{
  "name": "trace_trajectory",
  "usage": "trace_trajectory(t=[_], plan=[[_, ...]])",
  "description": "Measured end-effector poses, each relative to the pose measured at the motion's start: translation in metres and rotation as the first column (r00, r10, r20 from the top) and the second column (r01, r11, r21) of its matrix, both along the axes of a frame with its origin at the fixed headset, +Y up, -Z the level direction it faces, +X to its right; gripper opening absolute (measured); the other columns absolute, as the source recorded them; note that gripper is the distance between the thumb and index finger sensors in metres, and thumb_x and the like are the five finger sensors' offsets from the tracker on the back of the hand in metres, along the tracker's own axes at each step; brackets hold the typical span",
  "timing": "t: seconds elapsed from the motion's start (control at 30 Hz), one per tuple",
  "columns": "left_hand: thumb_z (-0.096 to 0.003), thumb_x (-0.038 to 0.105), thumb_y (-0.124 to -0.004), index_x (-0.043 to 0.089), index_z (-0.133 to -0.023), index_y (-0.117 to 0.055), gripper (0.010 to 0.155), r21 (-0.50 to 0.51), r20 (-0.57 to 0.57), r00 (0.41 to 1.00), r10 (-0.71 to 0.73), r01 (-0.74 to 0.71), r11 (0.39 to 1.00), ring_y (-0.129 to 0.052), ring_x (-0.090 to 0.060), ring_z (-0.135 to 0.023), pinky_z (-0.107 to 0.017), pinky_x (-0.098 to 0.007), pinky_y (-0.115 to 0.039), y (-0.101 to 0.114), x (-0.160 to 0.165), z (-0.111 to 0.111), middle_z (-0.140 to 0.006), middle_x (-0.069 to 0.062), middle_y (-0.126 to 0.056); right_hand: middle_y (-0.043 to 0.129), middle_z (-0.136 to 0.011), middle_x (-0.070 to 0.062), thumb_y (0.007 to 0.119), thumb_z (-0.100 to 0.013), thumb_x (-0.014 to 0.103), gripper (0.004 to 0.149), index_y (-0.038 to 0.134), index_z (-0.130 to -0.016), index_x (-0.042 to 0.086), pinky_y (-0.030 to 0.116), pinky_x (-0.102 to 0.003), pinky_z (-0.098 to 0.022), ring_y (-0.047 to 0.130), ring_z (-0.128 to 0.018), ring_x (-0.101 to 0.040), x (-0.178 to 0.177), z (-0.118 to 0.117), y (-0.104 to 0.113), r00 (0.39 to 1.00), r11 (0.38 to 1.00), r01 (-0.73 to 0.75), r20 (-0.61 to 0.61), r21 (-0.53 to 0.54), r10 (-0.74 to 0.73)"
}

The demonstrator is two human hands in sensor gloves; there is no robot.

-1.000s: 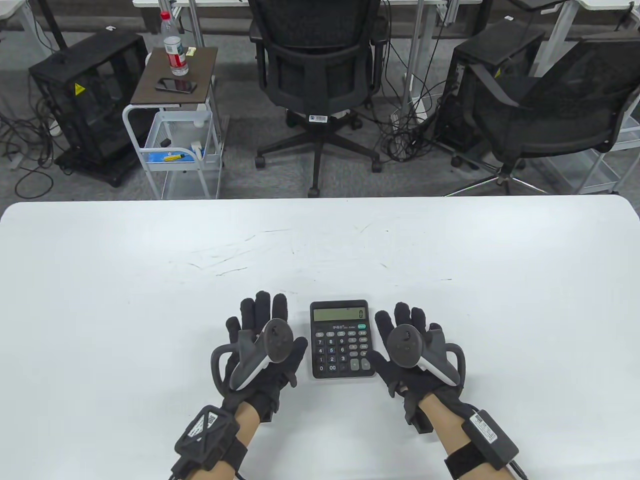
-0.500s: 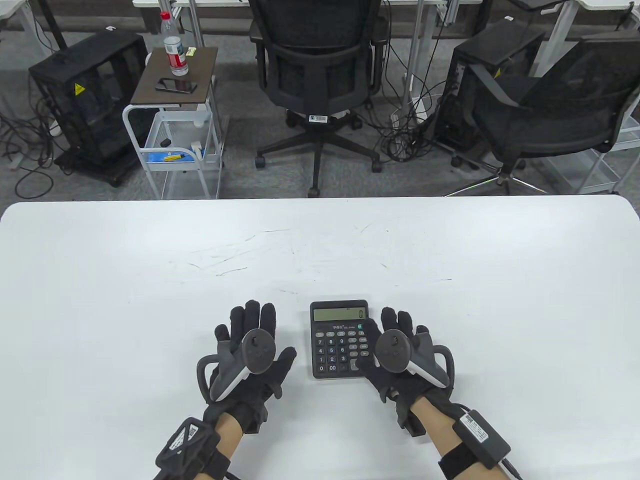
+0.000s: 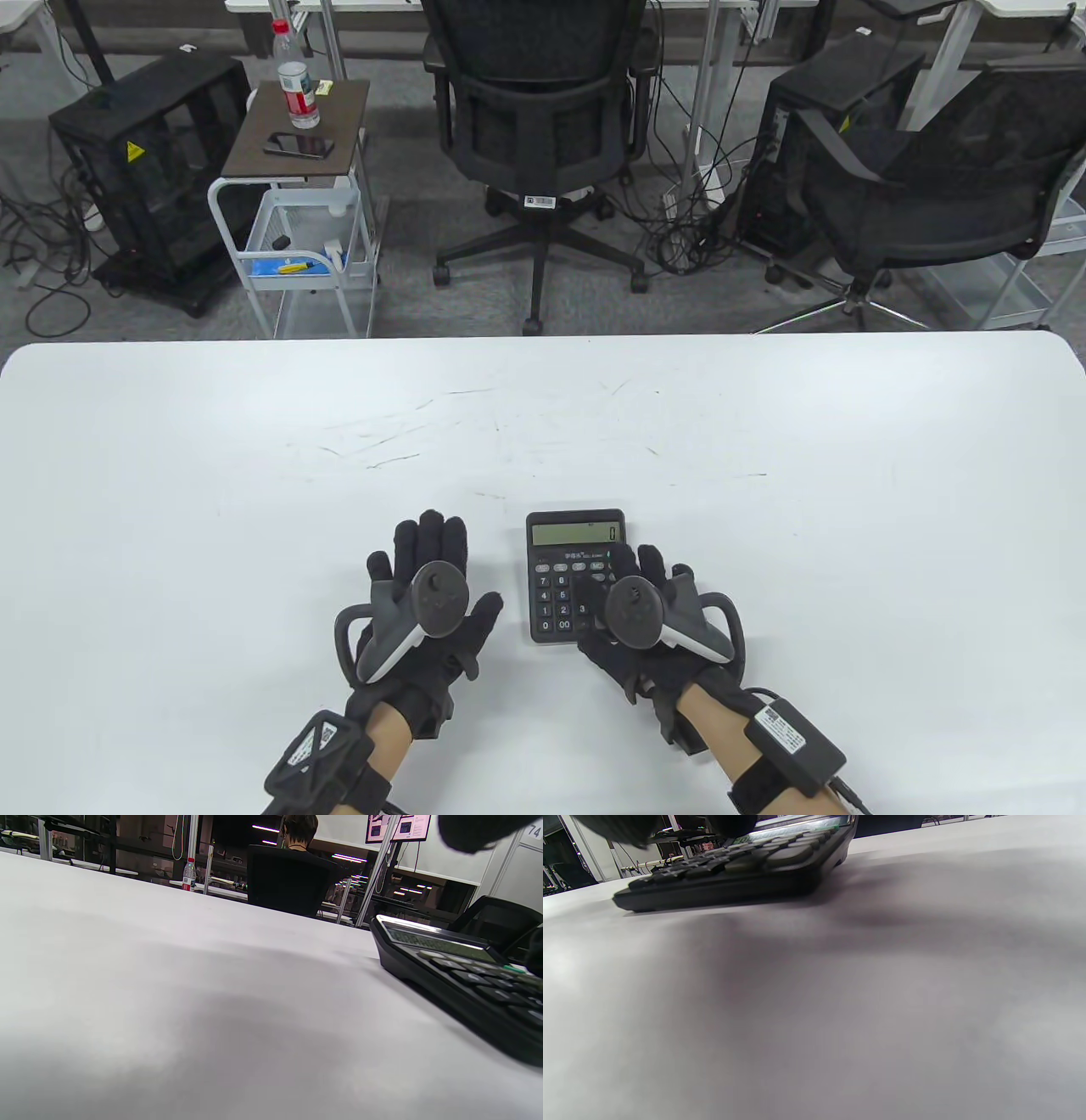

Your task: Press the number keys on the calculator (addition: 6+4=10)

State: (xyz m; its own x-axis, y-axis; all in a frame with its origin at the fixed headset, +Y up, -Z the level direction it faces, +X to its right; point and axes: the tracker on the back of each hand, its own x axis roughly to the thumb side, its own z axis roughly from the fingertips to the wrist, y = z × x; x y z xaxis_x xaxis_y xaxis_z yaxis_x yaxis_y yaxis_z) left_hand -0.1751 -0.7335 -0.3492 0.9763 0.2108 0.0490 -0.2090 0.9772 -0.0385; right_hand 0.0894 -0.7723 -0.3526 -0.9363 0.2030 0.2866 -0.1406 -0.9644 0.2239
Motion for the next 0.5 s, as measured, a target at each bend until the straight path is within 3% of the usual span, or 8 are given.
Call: trace_trajectory(t=[0.5], plan=[[-0.0426,0.070,-0.068,0.030,-0.109,-0.022,0.090,0.005,-0.007,1.000,-0.011,0.011,1.000,-0.020,-0.029,-0.114,-0.080,-0.057,-0.024,0.0010,0.0006,0.0007,-0.122,0.004,-0.019,0.022,-0.119,-0.011,0.065,-0.042,0.064,0.071,0.041,-0.106,0.044,0.028,-0.069,-0.071,0.021,-0.106,-0.047,-0.0070,0.0021,0.0002,0.998,0.997,-0.070,0.001,-0.019,0.070]])
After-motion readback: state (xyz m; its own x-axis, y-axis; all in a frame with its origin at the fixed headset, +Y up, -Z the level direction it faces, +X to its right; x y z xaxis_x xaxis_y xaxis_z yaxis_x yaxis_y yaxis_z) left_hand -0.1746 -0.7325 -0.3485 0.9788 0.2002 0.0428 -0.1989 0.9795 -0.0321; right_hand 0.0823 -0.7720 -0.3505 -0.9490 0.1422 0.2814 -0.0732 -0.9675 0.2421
